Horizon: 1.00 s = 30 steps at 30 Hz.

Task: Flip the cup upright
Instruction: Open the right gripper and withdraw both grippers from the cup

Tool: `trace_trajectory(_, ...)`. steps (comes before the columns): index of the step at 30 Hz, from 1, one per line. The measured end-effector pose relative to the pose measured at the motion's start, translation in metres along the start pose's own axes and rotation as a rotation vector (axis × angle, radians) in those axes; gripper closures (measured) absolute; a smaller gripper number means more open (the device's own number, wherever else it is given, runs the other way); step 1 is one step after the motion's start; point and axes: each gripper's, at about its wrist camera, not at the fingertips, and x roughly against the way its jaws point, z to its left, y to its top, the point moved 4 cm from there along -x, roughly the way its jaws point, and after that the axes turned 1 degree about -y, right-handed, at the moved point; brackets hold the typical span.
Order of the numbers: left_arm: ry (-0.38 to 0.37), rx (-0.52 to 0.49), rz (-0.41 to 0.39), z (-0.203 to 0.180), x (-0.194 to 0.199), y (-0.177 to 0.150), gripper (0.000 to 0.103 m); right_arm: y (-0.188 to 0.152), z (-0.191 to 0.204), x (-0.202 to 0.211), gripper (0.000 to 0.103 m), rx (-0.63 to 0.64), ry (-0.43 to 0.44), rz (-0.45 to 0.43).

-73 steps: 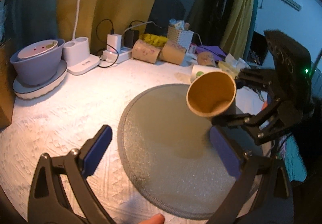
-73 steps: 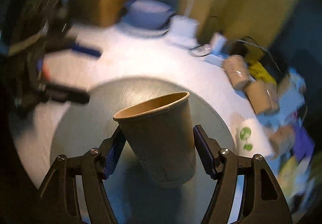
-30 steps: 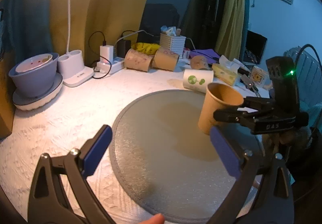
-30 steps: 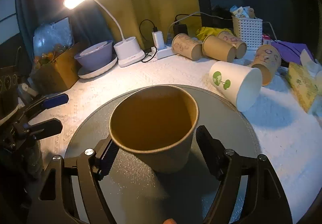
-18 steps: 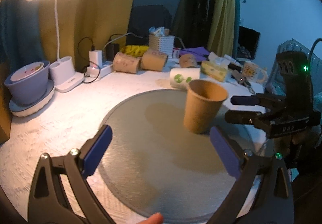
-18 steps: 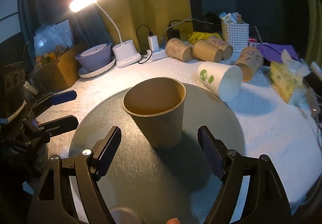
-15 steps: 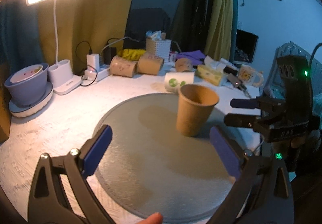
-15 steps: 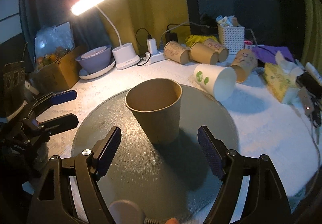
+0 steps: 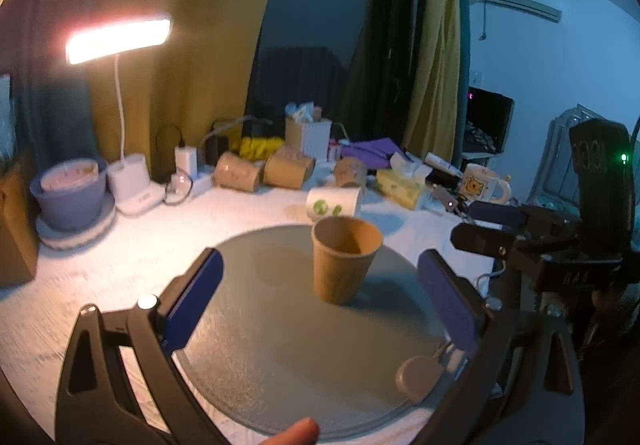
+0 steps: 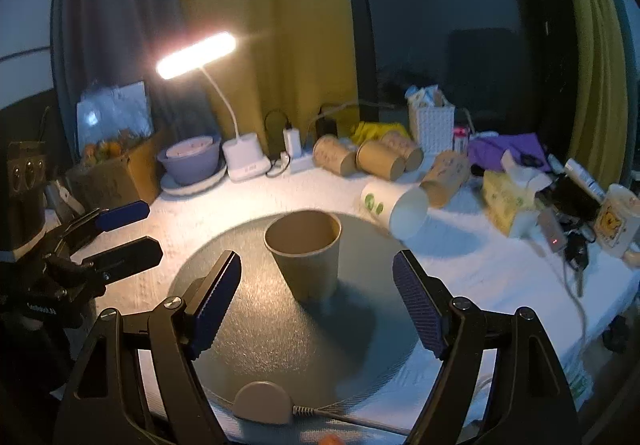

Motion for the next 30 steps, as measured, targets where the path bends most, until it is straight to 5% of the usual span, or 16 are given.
trace_trajectory(17,0.06,-0.081,-0.171,-0.05,0.047,0.043,0.004,0.03,-0.003,0.073,0.022,0.019,-0.039,-0.175)
trace_trajectory(30,0.106,-0.114,-0.275,-0.06,0.079,0.057,0.004,0.039,0.004,0.095,0.021,0.05,-0.061,-0.222)
